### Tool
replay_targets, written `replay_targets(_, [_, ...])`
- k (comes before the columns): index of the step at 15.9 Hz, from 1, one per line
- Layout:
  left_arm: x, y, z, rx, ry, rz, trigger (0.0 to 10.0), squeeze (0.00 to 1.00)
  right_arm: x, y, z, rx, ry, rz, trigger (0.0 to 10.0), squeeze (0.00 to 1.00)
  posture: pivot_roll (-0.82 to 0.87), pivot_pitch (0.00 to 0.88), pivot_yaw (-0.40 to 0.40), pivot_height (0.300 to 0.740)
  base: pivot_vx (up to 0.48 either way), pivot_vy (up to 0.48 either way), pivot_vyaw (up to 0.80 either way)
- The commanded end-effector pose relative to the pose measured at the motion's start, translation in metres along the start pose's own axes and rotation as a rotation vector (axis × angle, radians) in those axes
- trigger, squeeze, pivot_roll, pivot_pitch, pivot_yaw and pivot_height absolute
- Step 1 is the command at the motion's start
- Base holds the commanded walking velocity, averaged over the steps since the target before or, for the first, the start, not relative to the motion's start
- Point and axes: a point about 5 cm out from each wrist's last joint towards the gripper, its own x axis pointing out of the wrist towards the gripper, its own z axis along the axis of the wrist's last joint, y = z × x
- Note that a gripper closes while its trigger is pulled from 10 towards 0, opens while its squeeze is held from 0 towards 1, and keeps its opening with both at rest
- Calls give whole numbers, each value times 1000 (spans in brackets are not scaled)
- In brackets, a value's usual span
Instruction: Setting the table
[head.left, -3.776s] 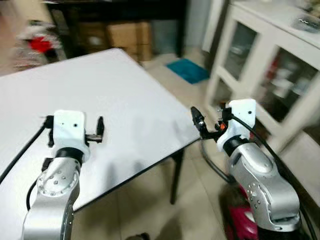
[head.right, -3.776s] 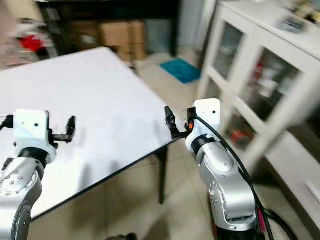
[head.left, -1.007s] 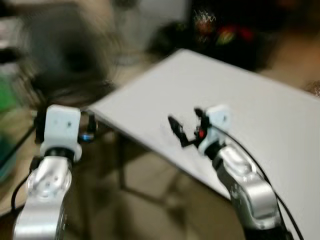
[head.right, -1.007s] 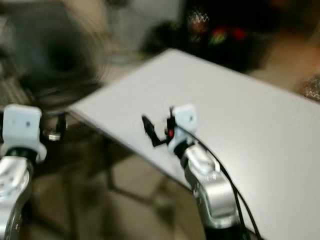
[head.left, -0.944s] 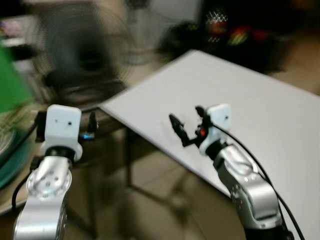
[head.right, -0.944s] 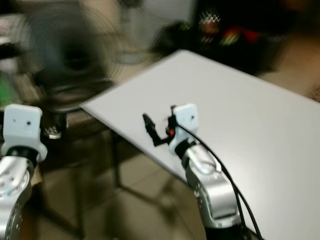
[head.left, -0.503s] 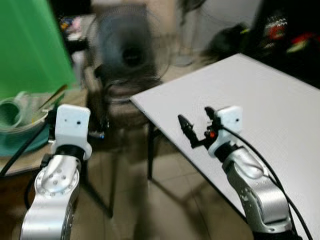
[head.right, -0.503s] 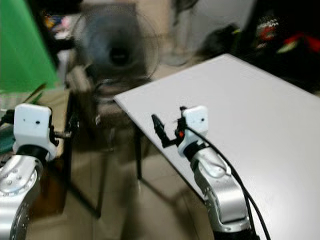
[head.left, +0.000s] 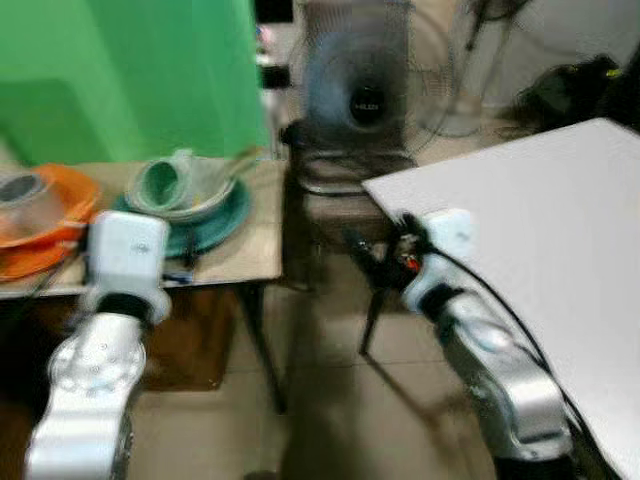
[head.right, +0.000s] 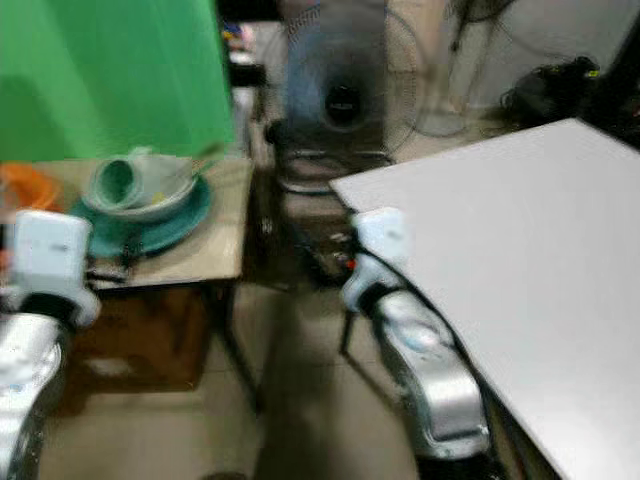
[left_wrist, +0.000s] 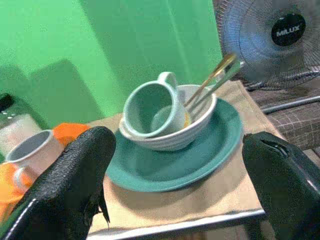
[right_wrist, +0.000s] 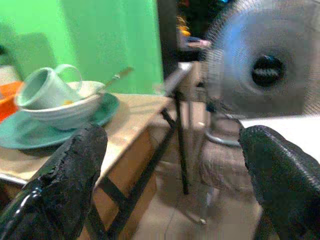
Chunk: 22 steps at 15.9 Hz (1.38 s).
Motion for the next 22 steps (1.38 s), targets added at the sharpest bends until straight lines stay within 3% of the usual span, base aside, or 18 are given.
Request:
replay_targets(1, [1, 4, 3, 20, -8, 10, 10000, 0, 2, 3, 6, 10, -25, -6, 10000, 0, 5, 17, 20, 740, 0, 0, 0])
replay_targets(4, [4, 0, 5, -11, -17, -17, 10000, 0, 6, -2, 15, 9, -123, -43, 10000, 0, -6, 1, 27, 740, 0, 0, 0])
replay_targets(6, [8, -5, 3, 11, -11, -34, 10000, 0, 6, -12, 6, -9, -17, -125, 10000, 0, -14, 0, 30, 740, 0, 0, 0])
replay_targets(7, [12, -8, 3, -16, -27, -58, 10000, 0, 3, -14, 6, 37, -35, -120, 10000, 0, -25, 0, 36, 740, 0, 0, 0])
replay_targets(8, [14, -9, 3, -37, -28, -65, 10000, 0, 1, -17, 5, 27, -34, -148, 10000, 0, -30, 0, 38, 740, 0, 0, 0])
replay_targets(10, [15, -17, -6, -87, -14, -93, 10000, 0, -6, -27, 5, -16, -34, -206, 10000, 0, -54, 0, 49, 740, 0, 0, 0])
replay_targets(12, [9, -28, -15, -91, 1, -127, 10000, 0, -13, -31, 4, -91, -21, -183, 10000, 0, -63, 0, 53, 740, 0, 0, 0])
replay_targets(14, [3, -29, -18, -89, 9, -122, 10000, 0, -12, -28, 2, -103, -11, -132, 10000, 0, -59, 0, 46, 740, 0, 0, 0])
replay_targets(18, [0, -21, -16, -67, -7, -97, 10000, 0, -3, -11, 2, -92, -11, -57, 10000, 0, -34, 0, 22, 740, 0, 0, 800])
replay_targets(22, [-1, -17, -14, -52, -16, -94, 10000, 0, 0, -18, 1, -48, -3, -139, 10000, 0, -30, 0, 18, 740, 0, 0, 400])
